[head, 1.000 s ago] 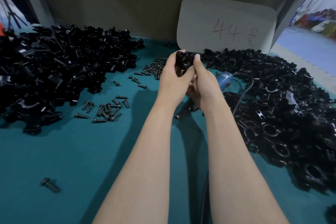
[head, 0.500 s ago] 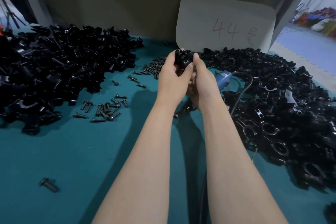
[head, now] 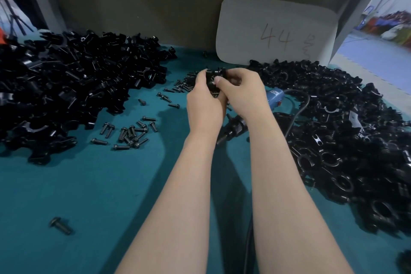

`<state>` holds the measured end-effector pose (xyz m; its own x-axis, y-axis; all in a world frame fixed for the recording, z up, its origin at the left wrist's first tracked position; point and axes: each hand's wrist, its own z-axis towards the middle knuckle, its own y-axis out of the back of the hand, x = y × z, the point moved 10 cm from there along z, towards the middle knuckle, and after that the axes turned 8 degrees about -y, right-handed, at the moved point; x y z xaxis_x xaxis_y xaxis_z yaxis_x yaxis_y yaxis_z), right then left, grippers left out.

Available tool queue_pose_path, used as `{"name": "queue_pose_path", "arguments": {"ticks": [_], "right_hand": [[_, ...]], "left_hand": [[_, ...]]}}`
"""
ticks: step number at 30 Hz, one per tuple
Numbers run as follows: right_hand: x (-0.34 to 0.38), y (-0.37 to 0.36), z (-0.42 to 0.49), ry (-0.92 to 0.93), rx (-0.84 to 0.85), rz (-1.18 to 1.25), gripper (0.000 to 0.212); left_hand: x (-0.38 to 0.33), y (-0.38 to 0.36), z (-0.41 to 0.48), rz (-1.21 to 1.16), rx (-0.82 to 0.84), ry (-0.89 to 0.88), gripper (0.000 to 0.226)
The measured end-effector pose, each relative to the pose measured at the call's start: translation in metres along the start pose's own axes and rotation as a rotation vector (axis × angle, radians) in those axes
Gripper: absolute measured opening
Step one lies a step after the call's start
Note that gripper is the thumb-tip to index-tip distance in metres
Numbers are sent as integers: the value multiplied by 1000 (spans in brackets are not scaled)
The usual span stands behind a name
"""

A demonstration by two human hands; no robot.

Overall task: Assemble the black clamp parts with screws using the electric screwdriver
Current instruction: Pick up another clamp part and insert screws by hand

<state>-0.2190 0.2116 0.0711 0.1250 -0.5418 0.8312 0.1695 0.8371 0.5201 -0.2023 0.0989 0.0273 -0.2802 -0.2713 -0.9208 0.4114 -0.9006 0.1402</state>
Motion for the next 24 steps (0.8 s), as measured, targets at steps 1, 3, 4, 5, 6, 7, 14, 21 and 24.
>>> {"name": "queue_pose_path", "arguments": {"ticks": [1,3,4,5,6,7,14,21,24], "right_hand": [[0,2,0,1,-4,17,24],[1,3,0,1,11,23,24],[1,2,0,-4,21,17,24],[0,1,0,-13,31,14,25],[-1,1,-1,-21,39,13,25],[-2,0,-1,-27,43,13,26],[-4,0,1,-30,50,6,28],[-5,1,2,-25,38,-4,29],[-4,-3,1,-35,49,51,29]], "left_hand": [[2,-1,0,6,12,12,41],[4,-2,-1,20,27,30,41],[4,-3,-1,22,27,36,41],[4,-3,0,17,20,38,41],[3,-2,0,7,12,35,40],[2,-2,1,2,5,28,38],[-2,-1,0,30,1,-4,32],[-5,-1,2,51,12,-36,26],[-3,3,3,30,-20,-21,19]]}}
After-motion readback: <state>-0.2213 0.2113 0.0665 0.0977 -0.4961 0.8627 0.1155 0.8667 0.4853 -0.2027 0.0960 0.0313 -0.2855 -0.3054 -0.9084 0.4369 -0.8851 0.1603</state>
